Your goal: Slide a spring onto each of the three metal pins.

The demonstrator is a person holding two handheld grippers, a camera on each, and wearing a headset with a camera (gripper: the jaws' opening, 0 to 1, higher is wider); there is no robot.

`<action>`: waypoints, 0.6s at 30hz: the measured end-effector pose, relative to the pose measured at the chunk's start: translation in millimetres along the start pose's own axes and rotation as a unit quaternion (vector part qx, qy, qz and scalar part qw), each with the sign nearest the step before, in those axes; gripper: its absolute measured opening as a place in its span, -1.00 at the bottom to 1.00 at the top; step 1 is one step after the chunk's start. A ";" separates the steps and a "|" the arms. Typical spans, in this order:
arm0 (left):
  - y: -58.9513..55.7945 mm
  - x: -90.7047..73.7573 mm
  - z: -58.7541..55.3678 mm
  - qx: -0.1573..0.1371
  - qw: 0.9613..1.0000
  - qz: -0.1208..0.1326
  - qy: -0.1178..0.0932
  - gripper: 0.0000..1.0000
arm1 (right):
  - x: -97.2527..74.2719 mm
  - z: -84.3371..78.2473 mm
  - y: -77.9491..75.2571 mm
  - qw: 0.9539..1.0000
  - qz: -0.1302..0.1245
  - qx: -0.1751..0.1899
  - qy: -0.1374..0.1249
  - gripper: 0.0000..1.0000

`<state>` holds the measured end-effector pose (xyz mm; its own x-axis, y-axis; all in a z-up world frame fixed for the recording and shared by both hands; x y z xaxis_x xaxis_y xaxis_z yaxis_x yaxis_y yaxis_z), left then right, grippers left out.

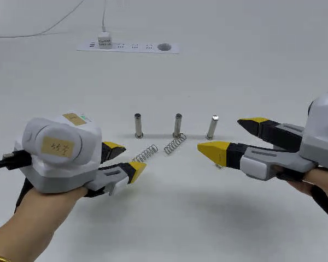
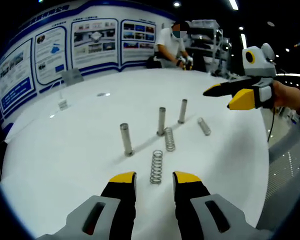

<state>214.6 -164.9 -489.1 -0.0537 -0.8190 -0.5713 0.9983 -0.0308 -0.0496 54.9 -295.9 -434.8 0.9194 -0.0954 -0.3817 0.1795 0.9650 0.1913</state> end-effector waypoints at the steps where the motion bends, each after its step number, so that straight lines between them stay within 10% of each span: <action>1: 0.2 1.9 -1.0 0.001 1.000 -0.001 0.003 -0.41 | -0.9 -1.5 0.1 1.000 -0.001 0.000 0.002 0.34; 18: -2.3 12.5 -7.9 0.019 0.999 -0.020 0.023 -0.63 | -9.4 -10.2 6.1 1.000 0.008 0.008 -0.006 0.50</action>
<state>211.4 -170.5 -502.5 -0.0931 -0.7896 -0.6065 0.9955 -0.0844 -0.0429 43.8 -286.6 -439.3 0.9259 -0.0833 -0.3685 0.1709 0.9622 0.2119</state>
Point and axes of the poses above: the centre of the closed fingertips' face, and the gripper's own axes: x roughly forward along the fingers, y roughly to its left, z roughly out of its top, the point moved 6 cm from there along -x, roughly backward along the fingers, and after that the axes turned 1 degree about -z, right-handed, at the moved point
